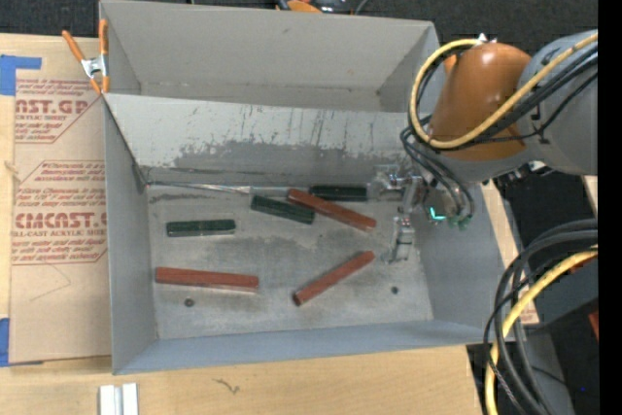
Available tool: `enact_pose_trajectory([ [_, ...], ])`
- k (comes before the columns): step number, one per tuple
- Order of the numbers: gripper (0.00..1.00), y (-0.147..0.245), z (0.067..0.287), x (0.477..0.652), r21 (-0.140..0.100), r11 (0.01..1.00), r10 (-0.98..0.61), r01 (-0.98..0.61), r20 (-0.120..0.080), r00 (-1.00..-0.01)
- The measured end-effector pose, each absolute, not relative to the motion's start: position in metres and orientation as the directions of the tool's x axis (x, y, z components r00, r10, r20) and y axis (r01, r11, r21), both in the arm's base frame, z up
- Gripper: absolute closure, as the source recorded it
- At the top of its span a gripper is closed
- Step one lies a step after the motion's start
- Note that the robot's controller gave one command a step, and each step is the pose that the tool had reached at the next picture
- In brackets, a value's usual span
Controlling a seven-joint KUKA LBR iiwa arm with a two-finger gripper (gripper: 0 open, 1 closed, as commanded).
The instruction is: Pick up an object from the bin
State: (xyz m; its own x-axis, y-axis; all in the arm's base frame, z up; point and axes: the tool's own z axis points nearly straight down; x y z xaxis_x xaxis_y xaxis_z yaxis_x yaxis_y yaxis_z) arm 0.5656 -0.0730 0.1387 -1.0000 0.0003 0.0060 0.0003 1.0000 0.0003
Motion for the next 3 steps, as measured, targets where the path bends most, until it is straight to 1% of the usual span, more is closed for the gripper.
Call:
enact_pose_trajectory([
  [1, 0.00, -0.027, 0.065, 0.509, 0.003, 0.998, -0.063, -0.063, 0.011, -0.998],
  [2, 1.00, -0.029, 0.070, 0.513, 0.000, 0.998, -0.059, -0.059, -0.001, -0.998],
  [3, 1.00, -0.054, 0.266, 0.524, -0.001, 1.000, -0.008, -0.008, -0.010, -1.000],
])
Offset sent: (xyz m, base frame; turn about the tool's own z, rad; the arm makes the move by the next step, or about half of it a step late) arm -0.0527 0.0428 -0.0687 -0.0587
